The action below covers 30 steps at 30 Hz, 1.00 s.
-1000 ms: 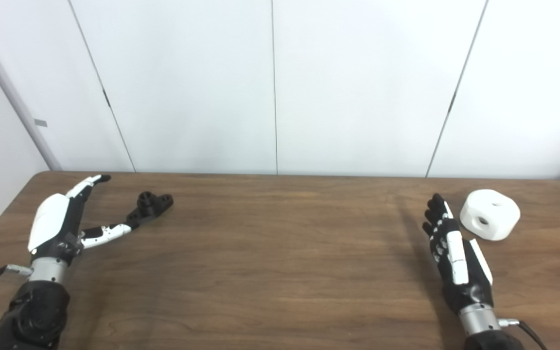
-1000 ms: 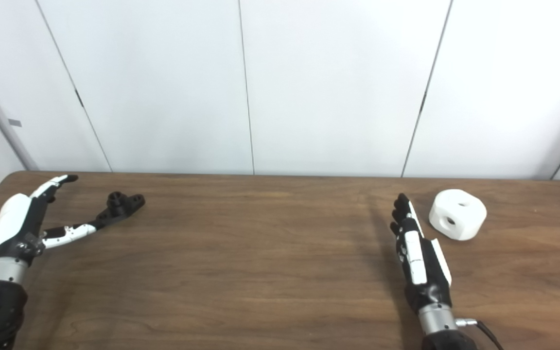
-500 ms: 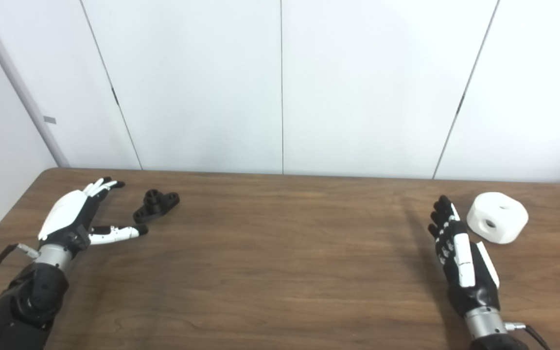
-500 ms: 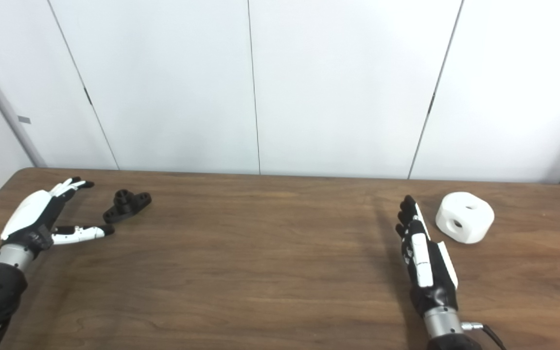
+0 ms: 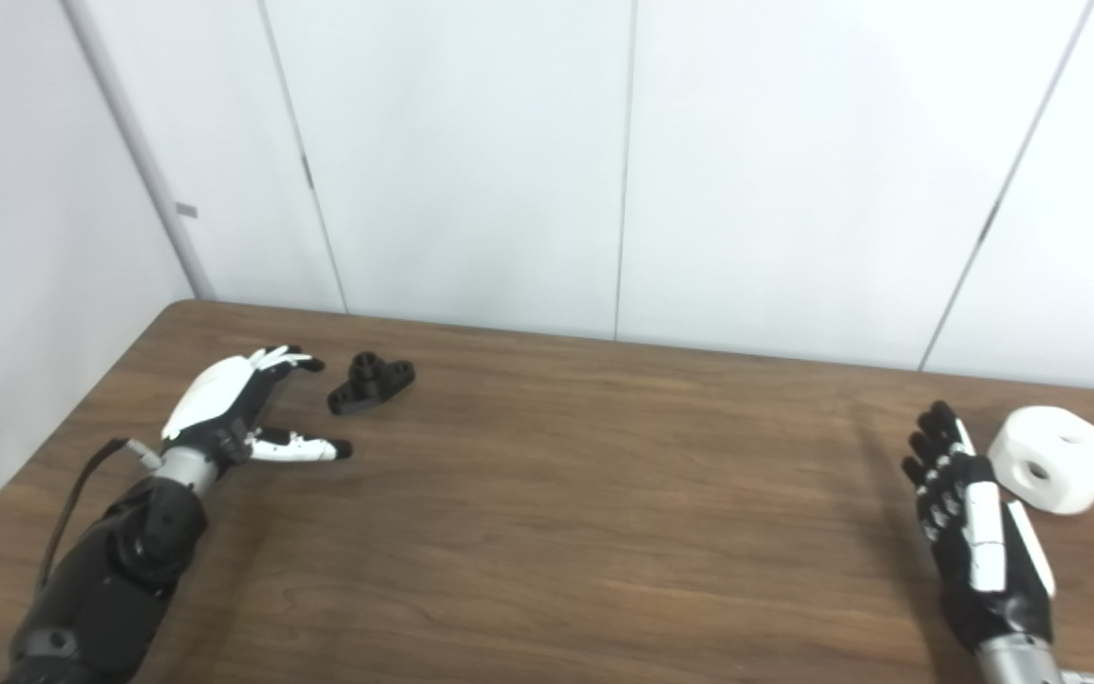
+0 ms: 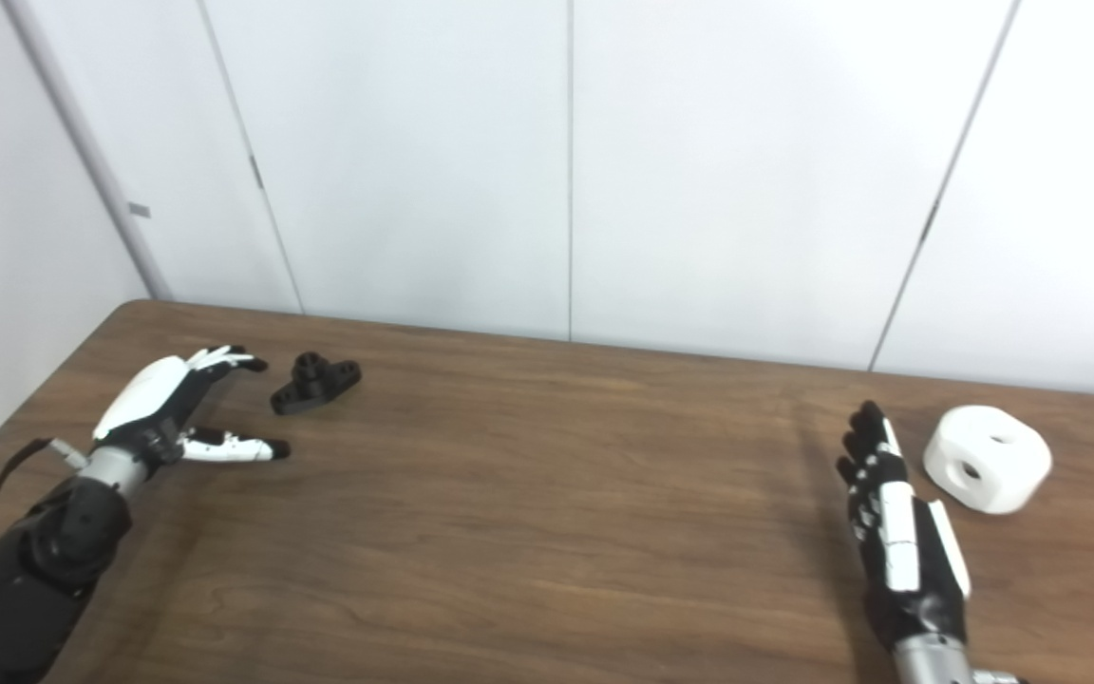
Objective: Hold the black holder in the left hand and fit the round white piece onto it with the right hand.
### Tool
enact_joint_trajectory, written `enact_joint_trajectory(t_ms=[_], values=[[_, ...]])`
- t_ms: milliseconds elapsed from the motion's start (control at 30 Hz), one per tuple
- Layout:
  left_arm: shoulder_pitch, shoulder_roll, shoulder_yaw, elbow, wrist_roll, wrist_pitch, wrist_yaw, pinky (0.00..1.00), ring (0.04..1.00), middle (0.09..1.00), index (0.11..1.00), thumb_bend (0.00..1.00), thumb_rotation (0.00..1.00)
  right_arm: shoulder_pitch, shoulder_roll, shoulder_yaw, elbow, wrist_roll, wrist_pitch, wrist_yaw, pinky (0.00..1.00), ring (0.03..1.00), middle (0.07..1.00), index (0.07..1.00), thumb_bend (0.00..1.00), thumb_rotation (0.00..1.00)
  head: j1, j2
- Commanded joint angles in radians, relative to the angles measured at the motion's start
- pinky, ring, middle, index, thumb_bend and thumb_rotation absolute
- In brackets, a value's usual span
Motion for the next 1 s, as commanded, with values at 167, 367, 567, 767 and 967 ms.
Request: enact_joint_trajectory(t_ms=[167, 367, 567, 767, 967], values=[[-0.058, 0.006, -0.002, 0.0, 0.002, -0.017, 0.044, 1.0, 0.984, 0.922, 0.768, 1.0, 0.34, 0.027, -0.016, -0.014, 0.053, 0.034, -0.028, 0.027, 1.0, 1.0, 1.0, 1.0, 0.46, 1.0, 0.041, -0.008], [-0.072, -0.003, -0.015, 0.021, 0.008, -0.025, 0.049, 1.0, 0.974, 0.905, 0.751, 1.0, 0.32, 0.029, -0.017, -0.019, 0.043, 0.041, -0.006, 0.018, 1.0, 1.0, 1.0, 1.0, 0.45, 1.0, 0.061, -0.013], [-0.086, -0.006, -0.025, 0.051, 0.004, -0.045, 0.066, 1.0, 0.959, 0.89, 0.741, 1.0, 0.3, 0.033, -0.017, -0.017, 0.032, 0.045, 0.001, 0.018, 1.0, 1.0, 1.0, 1.0, 0.45, 1.0, 0.062, -0.013], [-0.102, -0.002, -0.033, 0.078, -0.003, -0.043, 0.054, 1.0, 0.963, 0.895, 0.748, 0.99, 0.29, 0.041, -0.014, -0.013, 0.005, 0.039, 0.014, 0.014, 1.0, 1.0, 1.0, 1.0, 0.43, 1.0, 0.071, -0.018], [-0.128, -0.007, -0.026, 0.108, -0.014, -0.04, 0.067, 0.99, 0.955, 0.894, 0.757, 1.0, 0.3, 0.054, -0.006, -0.019, -0.036, 0.043, 0.038, 0.005, 1.0, 1.0, 1.0, 1.0, 0.43, 1.0, 0.074, -0.014]])
